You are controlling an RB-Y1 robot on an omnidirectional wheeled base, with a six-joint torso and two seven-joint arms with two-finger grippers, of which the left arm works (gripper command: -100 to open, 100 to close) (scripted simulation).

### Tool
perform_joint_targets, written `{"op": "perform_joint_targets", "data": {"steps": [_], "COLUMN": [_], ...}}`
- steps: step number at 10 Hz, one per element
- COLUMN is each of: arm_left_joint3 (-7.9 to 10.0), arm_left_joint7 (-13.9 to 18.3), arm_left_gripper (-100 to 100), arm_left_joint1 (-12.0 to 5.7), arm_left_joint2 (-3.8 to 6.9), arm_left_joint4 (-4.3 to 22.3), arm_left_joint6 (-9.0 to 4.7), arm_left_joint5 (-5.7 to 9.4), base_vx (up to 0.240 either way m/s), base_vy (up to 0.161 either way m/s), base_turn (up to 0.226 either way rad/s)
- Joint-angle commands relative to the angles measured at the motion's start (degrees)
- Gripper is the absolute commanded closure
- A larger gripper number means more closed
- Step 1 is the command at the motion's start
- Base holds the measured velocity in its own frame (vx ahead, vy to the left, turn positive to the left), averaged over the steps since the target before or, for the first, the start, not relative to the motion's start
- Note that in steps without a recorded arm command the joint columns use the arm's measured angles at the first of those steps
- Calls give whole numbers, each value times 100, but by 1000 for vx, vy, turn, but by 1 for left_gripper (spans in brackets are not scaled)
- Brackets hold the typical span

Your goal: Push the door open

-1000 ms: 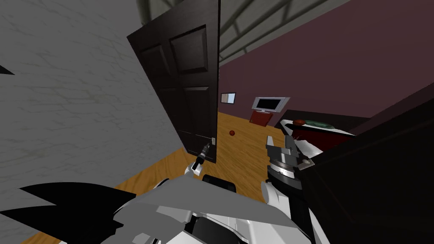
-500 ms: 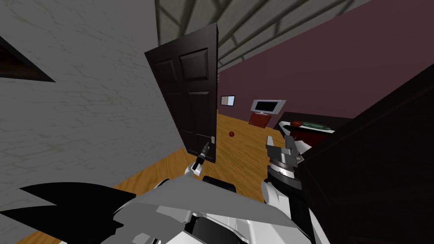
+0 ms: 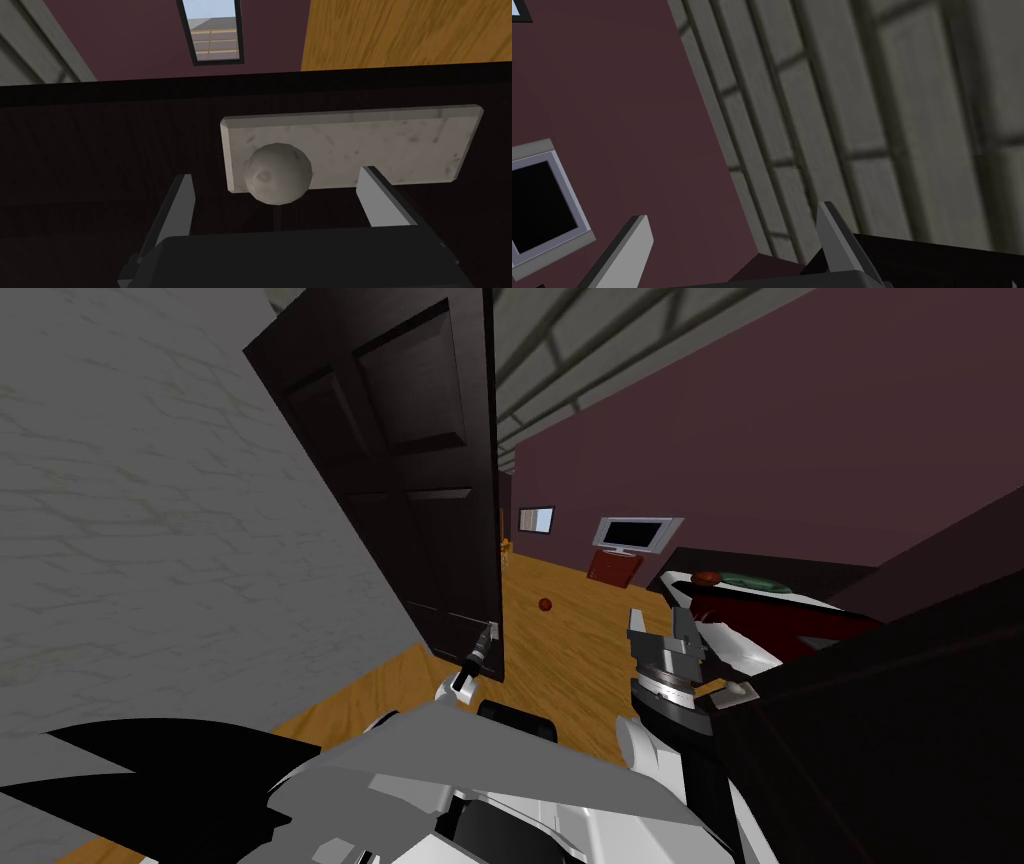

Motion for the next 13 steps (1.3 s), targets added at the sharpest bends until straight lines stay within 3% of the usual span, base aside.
{"op": "perform_joint_targets", "data": {"steps": [1,2,3,8,13], "arm_left_joint3": [17,10,10,10,248], "arm_left_joint7": [-18,-11,-11,-11,-99], "arm_left_gripper": [-100,-100,100,100,100], "arm_left_joint1": [16,10,10,10,-1], "arm_left_joint2": [-18,-11,-11,-11,57], "arm_left_joint4": [-3,3,3,3,49], "arm_left_joint6": [-30,-22,-22,-22,5], "arm_left_joint5": [7,4,4,4,127], "base_vx": [222,81,-17,-13,153], "base_vy": [-41,-13,-1,3,-44], "base_turn": [-20,16,-11,-3,32]}}
